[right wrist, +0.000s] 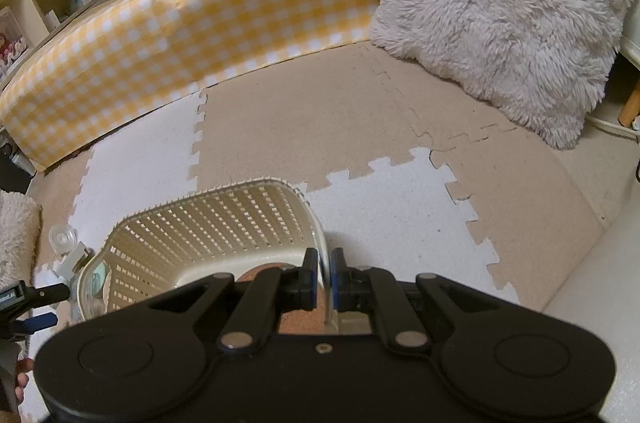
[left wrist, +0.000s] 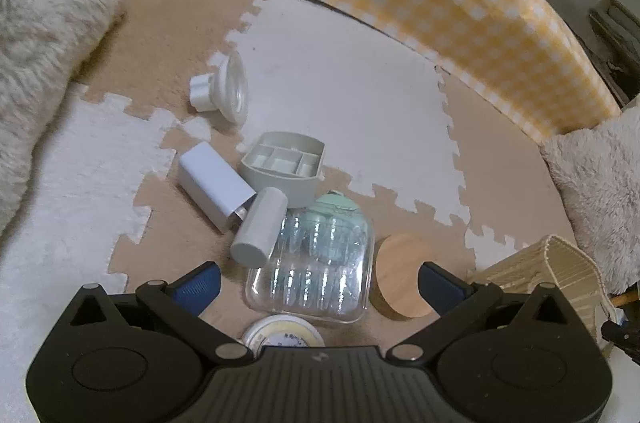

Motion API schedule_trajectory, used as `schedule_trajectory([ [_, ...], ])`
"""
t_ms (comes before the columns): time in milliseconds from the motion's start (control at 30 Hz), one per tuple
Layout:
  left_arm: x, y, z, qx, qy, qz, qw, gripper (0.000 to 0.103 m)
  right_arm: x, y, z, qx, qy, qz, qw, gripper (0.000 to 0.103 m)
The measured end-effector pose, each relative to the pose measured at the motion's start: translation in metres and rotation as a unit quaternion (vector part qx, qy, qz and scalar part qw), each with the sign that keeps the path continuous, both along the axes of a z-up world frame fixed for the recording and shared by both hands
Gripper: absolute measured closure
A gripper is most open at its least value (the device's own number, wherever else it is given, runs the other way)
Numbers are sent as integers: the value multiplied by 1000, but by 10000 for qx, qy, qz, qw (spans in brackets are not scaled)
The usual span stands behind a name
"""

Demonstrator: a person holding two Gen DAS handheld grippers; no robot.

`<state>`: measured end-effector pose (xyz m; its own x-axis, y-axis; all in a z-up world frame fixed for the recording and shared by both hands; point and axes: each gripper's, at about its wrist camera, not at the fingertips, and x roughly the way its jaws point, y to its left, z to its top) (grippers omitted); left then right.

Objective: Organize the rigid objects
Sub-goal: 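Move the left tool to the clear plastic case and grasp it, then lift the clear case with the left tool and carry it over the basket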

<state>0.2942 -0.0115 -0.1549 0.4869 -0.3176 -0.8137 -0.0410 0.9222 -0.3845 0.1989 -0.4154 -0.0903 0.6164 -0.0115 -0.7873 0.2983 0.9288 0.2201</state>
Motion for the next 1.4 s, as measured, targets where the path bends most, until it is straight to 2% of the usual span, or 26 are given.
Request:
schedule_trajectory([
  [300, 9, -7, -6, 338, -70, -191, 9992, 2, 0, 1, 0, -40, -1, 29, 10000, 96],
  [533, 11, -16, -15, 638, 39, -458, 9969, 22, 0, 1, 0, -36, -3, 27, 10000, 96],
  [767, 13, -11, -17, 353, -31, -338, 9988, 23, 0, 1, 0, -39, -2, 26, 10000, 96],
  [833, 14, -12, -17, 378, -66, -335, 9987, 25, 0, 1, 0, -39, 0, 27, 10000, 96],
  [867, 14, -13, -16, 438, -89, -349, 9984, 29, 0, 1, 0, -42, 2, 34, 10000, 96],
  [1167, 7, -18, -7, 534, -20, -278, 9982, 30, 0, 1, 0, -45, -2, 36, 10000, 97],
  [1400, -11, -30, 11, 184, 29, -335, 9993, 30, 0, 1, -1, -51, -4, 26, 10000, 97],
])
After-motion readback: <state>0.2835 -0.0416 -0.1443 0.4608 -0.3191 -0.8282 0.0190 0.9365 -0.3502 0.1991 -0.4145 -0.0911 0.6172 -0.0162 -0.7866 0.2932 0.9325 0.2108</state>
